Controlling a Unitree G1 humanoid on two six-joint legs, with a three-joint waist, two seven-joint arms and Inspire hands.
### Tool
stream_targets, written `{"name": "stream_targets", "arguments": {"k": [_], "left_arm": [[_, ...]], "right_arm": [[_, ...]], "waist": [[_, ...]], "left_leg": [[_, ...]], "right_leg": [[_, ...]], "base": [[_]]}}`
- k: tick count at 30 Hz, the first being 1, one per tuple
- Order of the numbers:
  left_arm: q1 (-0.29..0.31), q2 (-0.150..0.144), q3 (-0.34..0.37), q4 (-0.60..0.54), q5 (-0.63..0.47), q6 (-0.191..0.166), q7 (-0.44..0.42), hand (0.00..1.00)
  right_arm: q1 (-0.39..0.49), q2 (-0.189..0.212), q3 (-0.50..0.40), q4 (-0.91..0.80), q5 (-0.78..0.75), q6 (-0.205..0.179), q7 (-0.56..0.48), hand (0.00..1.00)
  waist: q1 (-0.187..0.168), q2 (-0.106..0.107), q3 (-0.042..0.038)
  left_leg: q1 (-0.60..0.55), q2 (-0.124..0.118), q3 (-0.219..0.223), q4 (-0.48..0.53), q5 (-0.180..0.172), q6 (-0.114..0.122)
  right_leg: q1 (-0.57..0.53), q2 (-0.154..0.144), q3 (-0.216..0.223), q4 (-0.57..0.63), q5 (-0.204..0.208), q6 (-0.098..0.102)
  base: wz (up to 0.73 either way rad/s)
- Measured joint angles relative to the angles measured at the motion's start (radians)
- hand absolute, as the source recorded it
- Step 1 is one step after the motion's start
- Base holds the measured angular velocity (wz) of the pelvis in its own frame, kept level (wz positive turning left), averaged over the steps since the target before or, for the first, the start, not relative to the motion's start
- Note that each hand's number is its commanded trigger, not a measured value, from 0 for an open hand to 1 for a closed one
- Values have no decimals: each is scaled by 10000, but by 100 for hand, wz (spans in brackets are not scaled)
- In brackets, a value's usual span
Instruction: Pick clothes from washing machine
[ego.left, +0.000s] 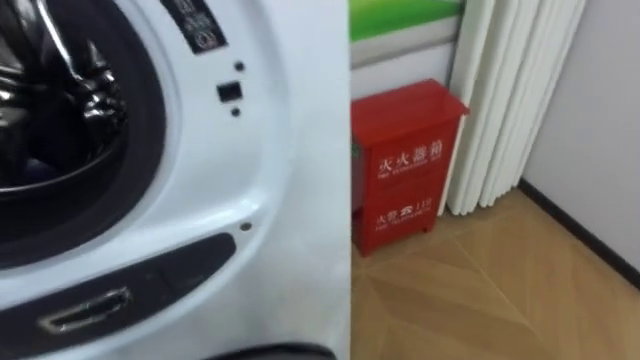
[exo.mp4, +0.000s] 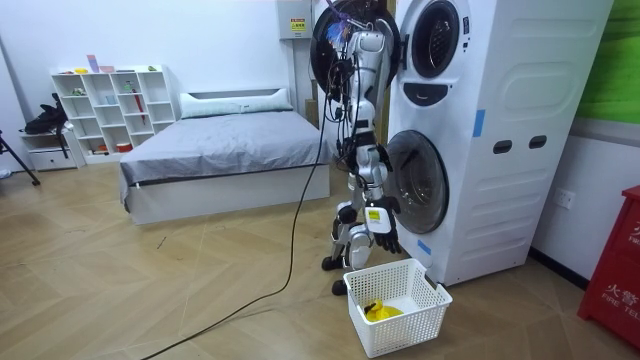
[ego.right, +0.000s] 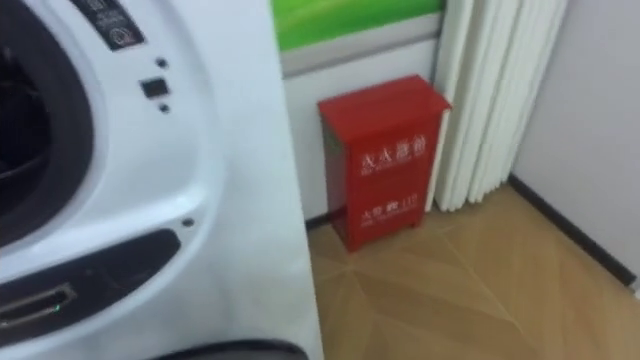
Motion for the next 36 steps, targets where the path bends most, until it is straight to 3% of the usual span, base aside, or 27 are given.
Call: {"name": "stream_targets", "arguments": {"k": [12, 16, 19, 24, 31, 36], "left_arm": [[690, 102, 1942, -265, 38, 435, -10, 0], [785, 240, 2722, -261, 812, 784, -14, 0], [918, 397, 2727, -261, 887, 958, 1, 0], [989, 276, 2671, -249, 881, 1419, 178, 0], [986, 122, 2055, -228, 903, 1522, 407, 0], [1024, 103, 1896, -233, 1467, 1726, 415, 0]], "right_arm": [[287, 81, -769, 773, 1261, 641, 569, 0], [405, 67, -1339, 1140, 1214, 848, 496, 0], [461, 85, -1110, 1138, 1202, 1096, 423, 0], [70, 135, -155, 1128, 298, 1310, 94, 0], [-749, 229, 1310, 973, -1466, 1269, -299, 0], [-726, 272, 2104, 627, -1958, 1145, -564, 0]], "waist": [[288, -378, 32], [429, -409, 18], [629, -419, 18], [924, -443, 21], [1256, -405, 36], [1432, -403, 51]], "left_leg": [[274, 18, -65, -31, -87, -55], [360, 17, -86, -1, -151, -79], [383, 7, -123, -3, -163, -74], [522, 6, -118, 13, -188, -72], [518, 6, -373, 53, -225, -79], [428, 16, -371, 464, -317, -99]], "right_leg": [[498, 0, -221, -298, -9, -8], [648, -4, -302, -368, -57, 11], [687, -8, -345, -384, -62, 23], [843, -7, -330, -412, -73, 39], [965, -9, -569, -444, -81, 30], [1105, -32, -668, -441, -162, -11]], "base": [[6], [6], [2], [0], [11], [7]]}}
